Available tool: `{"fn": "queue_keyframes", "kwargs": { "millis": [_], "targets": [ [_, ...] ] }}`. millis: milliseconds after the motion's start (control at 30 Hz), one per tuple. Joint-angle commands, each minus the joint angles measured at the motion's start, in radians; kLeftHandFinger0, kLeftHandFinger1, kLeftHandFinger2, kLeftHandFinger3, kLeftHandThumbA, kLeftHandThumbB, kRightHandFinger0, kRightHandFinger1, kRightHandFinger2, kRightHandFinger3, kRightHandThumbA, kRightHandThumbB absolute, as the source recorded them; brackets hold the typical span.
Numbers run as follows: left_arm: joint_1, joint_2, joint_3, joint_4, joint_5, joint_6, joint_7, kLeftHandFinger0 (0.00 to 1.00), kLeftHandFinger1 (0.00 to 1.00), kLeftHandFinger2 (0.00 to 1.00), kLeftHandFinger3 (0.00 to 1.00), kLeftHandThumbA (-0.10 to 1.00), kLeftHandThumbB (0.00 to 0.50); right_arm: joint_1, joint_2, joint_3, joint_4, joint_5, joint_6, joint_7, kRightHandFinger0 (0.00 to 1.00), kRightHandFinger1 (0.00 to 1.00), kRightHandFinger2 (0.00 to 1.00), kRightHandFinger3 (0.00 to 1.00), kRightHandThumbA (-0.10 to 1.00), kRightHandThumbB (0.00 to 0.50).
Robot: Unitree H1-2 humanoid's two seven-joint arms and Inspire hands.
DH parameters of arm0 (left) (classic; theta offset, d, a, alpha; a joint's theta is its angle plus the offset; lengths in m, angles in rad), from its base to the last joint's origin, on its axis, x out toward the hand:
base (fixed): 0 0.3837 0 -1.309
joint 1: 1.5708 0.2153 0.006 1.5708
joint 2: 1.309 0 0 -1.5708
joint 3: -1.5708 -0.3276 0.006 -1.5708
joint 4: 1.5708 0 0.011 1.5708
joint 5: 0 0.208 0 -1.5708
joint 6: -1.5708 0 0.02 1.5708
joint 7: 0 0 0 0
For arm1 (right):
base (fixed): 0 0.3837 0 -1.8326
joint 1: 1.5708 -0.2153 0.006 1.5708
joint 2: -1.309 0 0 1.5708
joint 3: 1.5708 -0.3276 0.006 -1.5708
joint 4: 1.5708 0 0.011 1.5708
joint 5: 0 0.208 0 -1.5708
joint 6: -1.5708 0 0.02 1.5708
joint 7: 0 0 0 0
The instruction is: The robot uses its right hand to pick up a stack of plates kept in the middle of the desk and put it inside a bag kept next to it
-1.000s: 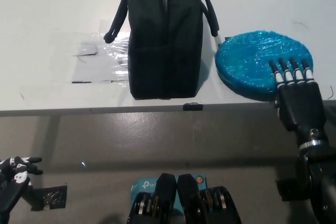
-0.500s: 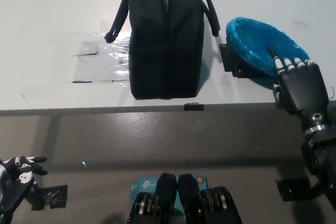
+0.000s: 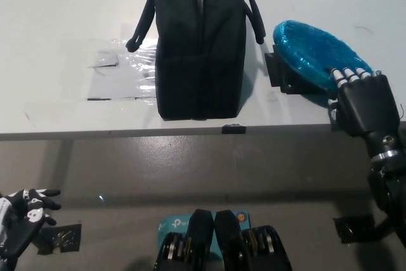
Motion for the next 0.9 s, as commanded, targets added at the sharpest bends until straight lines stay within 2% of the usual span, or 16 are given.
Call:
{"fn": "queue_keyframes", "kwargs": {
  "millis": [0,67,100,133,167,233,300,333,400,433,500,533,600,700,800,867],
  "targets": [
    [-0.004,0.033,-0.007,-0.017,0.003,-0.037,-0.024,0.40,0.52,0.60,0.62,-0.10,0.262,-0.004,0.008,-0.057,-0.054,0.158,-0.035,0.043,0.00,0.00,0.25,0.00,-0.10,0.008],
    [-0.004,0.033,-0.007,-0.015,0.003,-0.037,-0.025,0.40,0.52,0.60,0.62,-0.10,0.266,0.013,0.044,-0.128,-0.088,0.287,-0.035,0.094,0.00,0.01,0.28,0.00,-0.10,0.019],
    [-0.003,0.032,-0.007,-0.015,0.001,-0.038,-0.026,0.39,0.52,0.60,0.62,-0.10,0.263,0.023,0.078,-0.183,-0.122,0.370,0.003,0.137,0.00,0.04,0.32,0.00,-0.10,0.075],
    [-0.003,0.032,-0.007,-0.015,0.002,-0.039,-0.026,0.39,0.52,0.60,0.62,-0.10,0.263,0.025,0.089,-0.201,-0.132,0.391,0.017,0.152,0.00,0.05,0.32,0.01,-0.10,0.188],
    [-0.003,0.033,-0.007,-0.015,0.004,-0.039,-0.027,0.38,0.51,0.60,0.62,-0.10,0.265,0.030,0.126,-0.271,-0.180,0.525,0.062,0.223,0.00,0.07,0.35,0.02,-0.10,0.215],
    [-0.004,0.033,-0.007,-0.016,0.004,-0.039,-0.026,0.38,0.51,0.59,0.62,-0.10,0.268,0.030,0.168,-0.350,-0.230,0.659,0.103,0.274,0.00,0.08,0.36,0.07,-0.10,0.266],
    [-0.004,0.031,-0.006,-0.017,0.003,-0.034,-0.025,0.39,0.52,0.60,0.62,-0.10,0.270,0.025,0.192,-0.396,-0.252,0.729,0.109,0.287,0.00,0.05,0.33,0.07,-0.10,0.306],
    [-0.004,0.032,-0.007,-0.016,0.004,-0.038,-0.027,0.39,0.52,0.60,0.62,-0.10,0.268,0.012,0.231,-0.464,-0.307,0.831,0.191,0.326,0.00,0.00,0.26,0.07,-0.10,0.338],
    [-0.004,0.034,-0.008,-0.007,0.006,-0.048,-0.030,0.40,0.53,0.61,0.62,-0.10,0.262,0.003,0.257,-0.510,-0.349,0.916,0.232,0.360,0.00,0.00,0.22,0.08,-0.10,0.325],
    [-0.004,0.036,-0.009,-0.008,0.008,-0.047,-0.031,0.40,0.53,0.62,0.63,-0.10,0.262,-0.007,0.278,-0.544,-0.382,0.960,0.296,0.386,0.00,0.00,0.18,0.11,-0.10,0.288],
    [-0.006,0.034,-0.007,-0.005,0.005,-0.047,-0.030,0.40,0.53,0.60,0.62,-0.10,0.266,-0.027,0.309,-0.593,-0.457,1.052,0.387,0.430,0.00,0.00,0.25,0.20,-0.10,0.196],
    [-0.004,0.034,-0.007,-0.008,0.005,-0.046,-0.030,0.40,0.53,0.61,0.63,-0.10,0.260,-0.034,0.315,-0.608,-0.479,1.097,0.406,0.450,0.00,0.00,0.33,0.30,-0.10,0.143],
    [0.000,0.032,-0.007,-0.011,0.005,-0.045,-0.030,0.39,0.52,0.60,0.63,-0.10,0.263,-0.048,0.333,-0.633,-0.502,1.126,0.445,0.460,0.00,0.00,0.36,0.38,-0.10,0.162],
    [0.001,0.034,-0.009,-0.014,0.009,-0.042,-0.030,0.39,0.52,0.60,0.63,-0.10,0.263,-0.063,0.351,-0.656,-0.512,1.161,0.446,0.458,0.00,0.00,0.35,0.38,-0.10,0.173],
    [0.000,0.035,-0.007,-0.017,0.009,-0.036,-0.029,0.41,0.53,0.61,0.63,-0.10,0.263,-0.104,0.351,-0.657,-0.534,1.224,0.446,0.471,0.00,0.00,0.33,0.43,-0.10,0.150],
    [0.001,0.034,-0.006,-0.014,0.008,-0.045,-0.029,0.41,0.52,0.60,0.62,-0.10,0.257,-0.130,0.356,-0.663,-0.554,1.256,0.446,0.461,0.00,0.00,0.29,0.38,-0.10,0.178]
  ]
}}
